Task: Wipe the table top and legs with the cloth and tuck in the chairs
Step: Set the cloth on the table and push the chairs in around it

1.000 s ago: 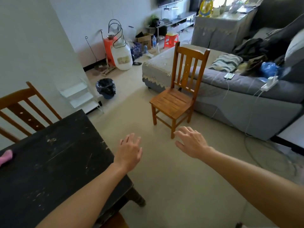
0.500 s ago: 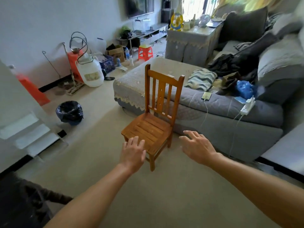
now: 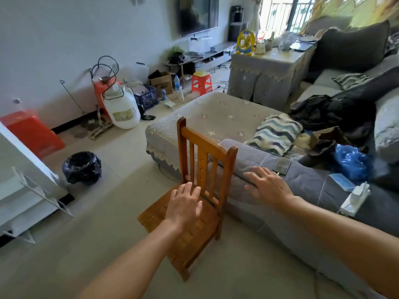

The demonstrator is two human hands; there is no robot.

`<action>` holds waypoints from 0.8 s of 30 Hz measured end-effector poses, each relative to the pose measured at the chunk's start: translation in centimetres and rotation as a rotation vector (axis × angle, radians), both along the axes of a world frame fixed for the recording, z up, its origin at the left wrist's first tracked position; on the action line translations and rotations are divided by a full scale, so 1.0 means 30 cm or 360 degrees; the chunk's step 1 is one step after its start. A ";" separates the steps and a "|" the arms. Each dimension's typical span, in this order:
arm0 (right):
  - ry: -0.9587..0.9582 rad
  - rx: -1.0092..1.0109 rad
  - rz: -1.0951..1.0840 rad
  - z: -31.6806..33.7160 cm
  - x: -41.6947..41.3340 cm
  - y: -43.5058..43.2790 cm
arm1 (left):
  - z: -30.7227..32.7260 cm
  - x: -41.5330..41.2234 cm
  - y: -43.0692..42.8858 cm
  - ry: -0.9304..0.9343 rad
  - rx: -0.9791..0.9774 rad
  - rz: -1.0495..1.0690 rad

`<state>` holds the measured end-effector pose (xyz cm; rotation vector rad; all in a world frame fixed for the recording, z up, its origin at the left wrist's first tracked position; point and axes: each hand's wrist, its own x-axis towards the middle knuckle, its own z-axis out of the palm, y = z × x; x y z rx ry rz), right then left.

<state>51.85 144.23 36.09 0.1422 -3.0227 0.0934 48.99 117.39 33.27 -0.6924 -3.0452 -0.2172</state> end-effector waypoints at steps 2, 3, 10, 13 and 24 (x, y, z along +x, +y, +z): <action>0.0009 -0.0028 0.0056 0.051 -0.150 0.058 | 0.003 -0.082 0.070 -0.0015 0.0055 0.0069; 0.0001 -0.0043 0.0080 0.068 -0.219 0.072 | -0.003 -0.110 0.096 -0.0049 0.0053 0.0084; -0.0018 -0.0043 0.0352 0.095 -0.719 0.049 | -0.061 -0.406 0.221 -0.0148 0.0163 0.0218; -0.0030 -0.0081 0.0448 0.051 -0.908 0.033 | -0.078 -0.553 0.287 -0.0163 0.0302 0.0246; -0.0127 -0.0030 0.0987 -0.049 -1.475 0.005 | -0.121 -0.887 0.549 -0.0482 0.0523 0.0960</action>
